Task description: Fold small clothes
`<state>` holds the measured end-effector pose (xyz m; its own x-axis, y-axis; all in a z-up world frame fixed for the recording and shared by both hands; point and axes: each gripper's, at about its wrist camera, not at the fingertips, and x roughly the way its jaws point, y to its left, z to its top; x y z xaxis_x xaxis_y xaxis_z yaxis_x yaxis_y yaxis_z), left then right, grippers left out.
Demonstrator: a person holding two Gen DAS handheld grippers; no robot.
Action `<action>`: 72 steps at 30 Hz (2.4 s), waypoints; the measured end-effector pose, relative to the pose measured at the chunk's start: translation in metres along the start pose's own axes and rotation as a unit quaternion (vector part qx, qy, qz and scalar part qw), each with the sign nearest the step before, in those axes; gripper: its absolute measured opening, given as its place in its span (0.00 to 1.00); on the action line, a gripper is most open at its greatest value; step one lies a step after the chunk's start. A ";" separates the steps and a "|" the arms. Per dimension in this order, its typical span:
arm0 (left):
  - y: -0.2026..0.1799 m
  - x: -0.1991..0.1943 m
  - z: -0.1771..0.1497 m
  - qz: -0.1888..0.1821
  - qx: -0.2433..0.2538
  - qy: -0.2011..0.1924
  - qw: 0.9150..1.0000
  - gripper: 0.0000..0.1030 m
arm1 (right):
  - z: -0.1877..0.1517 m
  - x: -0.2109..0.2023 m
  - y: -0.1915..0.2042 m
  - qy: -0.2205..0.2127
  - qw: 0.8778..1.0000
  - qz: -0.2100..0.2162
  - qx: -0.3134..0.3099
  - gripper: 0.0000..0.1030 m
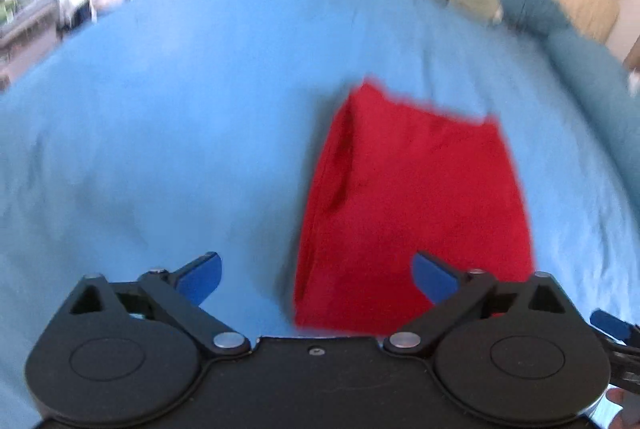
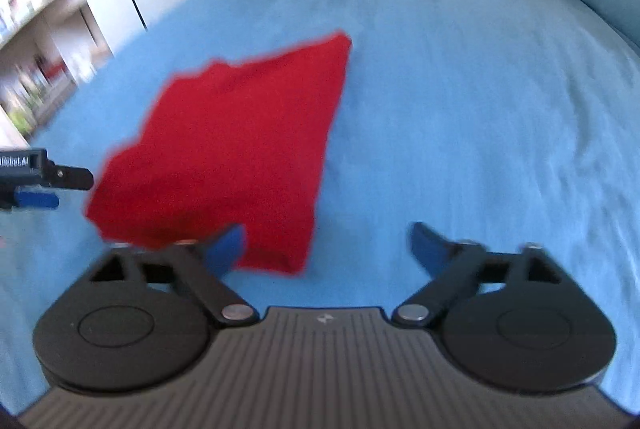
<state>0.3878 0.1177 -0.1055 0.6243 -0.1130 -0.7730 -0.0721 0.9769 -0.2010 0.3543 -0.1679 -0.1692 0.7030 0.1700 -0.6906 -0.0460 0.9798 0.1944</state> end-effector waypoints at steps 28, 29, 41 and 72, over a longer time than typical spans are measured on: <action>-0.016 0.115 0.061 -0.096 0.011 0.081 0.992 0.27 | 0.081 0.125 -0.009 0.077 0.990 0.096 0.070 0.39; -0.018 0.111 0.062 -0.095 0.013 0.077 0.992 0.26 | 0.082 0.121 -0.008 0.071 0.991 0.096 0.069 0.38; -0.078 0.003 0.008 -0.144 0.076 0.042 0.986 0.23 | 0.062 -0.017 -0.037 0.006 0.991 0.113 0.075 0.35; -0.077 -0.019 -0.185 0.009 0.142 0.003 0.990 0.96 | -0.132 -0.097 -0.082 0.023 0.997 -0.069 -0.032 1.00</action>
<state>0.2375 0.0115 -0.1872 0.6194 -0.0955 -0.7792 0.1386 0.9903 -0.0112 0.1960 -0.2505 -0.2100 0.6724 0.0369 -0.7392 0.0024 0.9986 0.0519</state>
